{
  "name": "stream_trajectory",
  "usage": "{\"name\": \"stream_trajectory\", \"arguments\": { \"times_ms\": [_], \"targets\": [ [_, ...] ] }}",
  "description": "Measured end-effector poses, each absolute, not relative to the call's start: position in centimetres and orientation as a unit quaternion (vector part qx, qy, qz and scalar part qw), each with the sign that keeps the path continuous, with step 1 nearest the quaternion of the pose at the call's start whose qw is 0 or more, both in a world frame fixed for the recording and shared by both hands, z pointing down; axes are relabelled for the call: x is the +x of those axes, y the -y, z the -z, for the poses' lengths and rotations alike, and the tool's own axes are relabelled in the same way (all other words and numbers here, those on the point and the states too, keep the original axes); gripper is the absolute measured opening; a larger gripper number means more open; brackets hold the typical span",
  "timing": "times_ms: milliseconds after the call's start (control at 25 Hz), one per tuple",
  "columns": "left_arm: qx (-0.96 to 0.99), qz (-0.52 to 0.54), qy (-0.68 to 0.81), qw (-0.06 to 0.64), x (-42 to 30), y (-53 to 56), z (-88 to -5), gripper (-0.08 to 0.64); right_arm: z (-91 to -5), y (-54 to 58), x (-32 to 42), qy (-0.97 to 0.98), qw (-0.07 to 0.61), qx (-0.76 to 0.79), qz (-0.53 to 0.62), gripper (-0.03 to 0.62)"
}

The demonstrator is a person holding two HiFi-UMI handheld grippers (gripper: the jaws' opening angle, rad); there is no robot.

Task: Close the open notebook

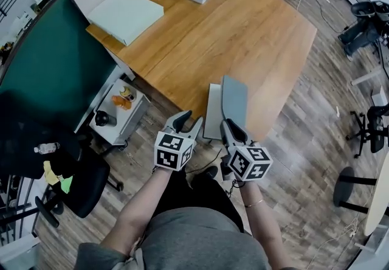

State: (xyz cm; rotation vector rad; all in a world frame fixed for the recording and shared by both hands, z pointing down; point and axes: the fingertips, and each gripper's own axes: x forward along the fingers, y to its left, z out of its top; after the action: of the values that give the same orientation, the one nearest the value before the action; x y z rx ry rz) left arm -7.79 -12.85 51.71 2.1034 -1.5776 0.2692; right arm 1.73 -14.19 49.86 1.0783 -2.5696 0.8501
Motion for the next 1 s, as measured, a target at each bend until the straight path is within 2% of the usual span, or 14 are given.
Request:
{"name": "stream_trajectory", "arguments": {
  "times_ms": [1000],
  "targets": [
    [0.754,-0.091,0.595,0.263,-10.8,12.3,-52.7,0.149,-56.4,13.3,-2.3,0.858,0.269,0.368,-0.237,0.075]
  ]
}}
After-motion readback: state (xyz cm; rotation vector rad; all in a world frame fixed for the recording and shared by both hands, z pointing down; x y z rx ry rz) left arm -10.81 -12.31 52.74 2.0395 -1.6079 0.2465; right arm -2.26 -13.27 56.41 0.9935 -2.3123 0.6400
